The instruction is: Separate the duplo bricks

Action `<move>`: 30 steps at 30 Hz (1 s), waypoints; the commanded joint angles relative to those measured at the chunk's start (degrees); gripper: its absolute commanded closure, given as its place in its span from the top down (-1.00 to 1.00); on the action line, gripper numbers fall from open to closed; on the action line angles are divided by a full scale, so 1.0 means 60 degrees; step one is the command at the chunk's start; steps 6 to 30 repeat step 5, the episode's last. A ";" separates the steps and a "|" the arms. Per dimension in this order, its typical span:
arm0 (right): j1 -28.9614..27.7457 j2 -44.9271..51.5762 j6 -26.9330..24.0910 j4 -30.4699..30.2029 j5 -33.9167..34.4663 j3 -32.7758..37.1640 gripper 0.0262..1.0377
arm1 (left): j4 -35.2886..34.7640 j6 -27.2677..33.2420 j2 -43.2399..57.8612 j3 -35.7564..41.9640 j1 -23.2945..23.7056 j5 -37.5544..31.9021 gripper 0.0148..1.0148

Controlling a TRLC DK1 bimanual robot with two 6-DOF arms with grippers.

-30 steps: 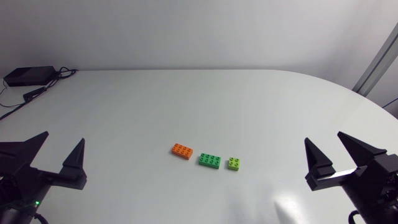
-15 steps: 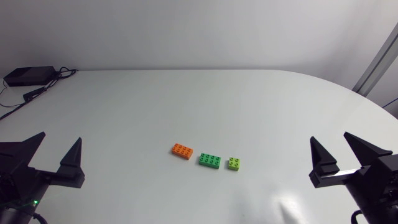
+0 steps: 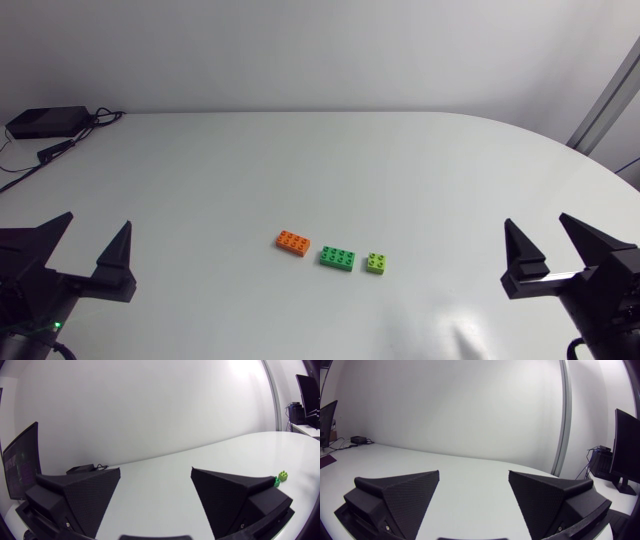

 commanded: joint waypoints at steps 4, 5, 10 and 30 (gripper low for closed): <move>-0.0052 -0.0082 0.0209 -0.0169 0.0152 -0.0384 0.93 | -0.0002 -0.0224 -0.0137 -0.0177 -0.0003 0.0044 0.94; -0.0052 -0.0082 0.0209 -0.0169 0.0152 -0.0384 0.93 | -0.0002 -0.0224 -0.0137 -0.0177 -0.0003 0.0044 0.94; -0.0052 -0.0082 0.0209 -0.0169 0.0152 -0.0384 0.93 | -0.0002 -0.0224 -0.0137 -0.0177 -0.0003 0.0044 0.94; -0.0052 -0.0082 0.0209 -0.0169 0.0152 -0.0384 0.93 | -0.0002 -0.0224 -0.0137 -0.0177 -0.0003 0.0044 0.94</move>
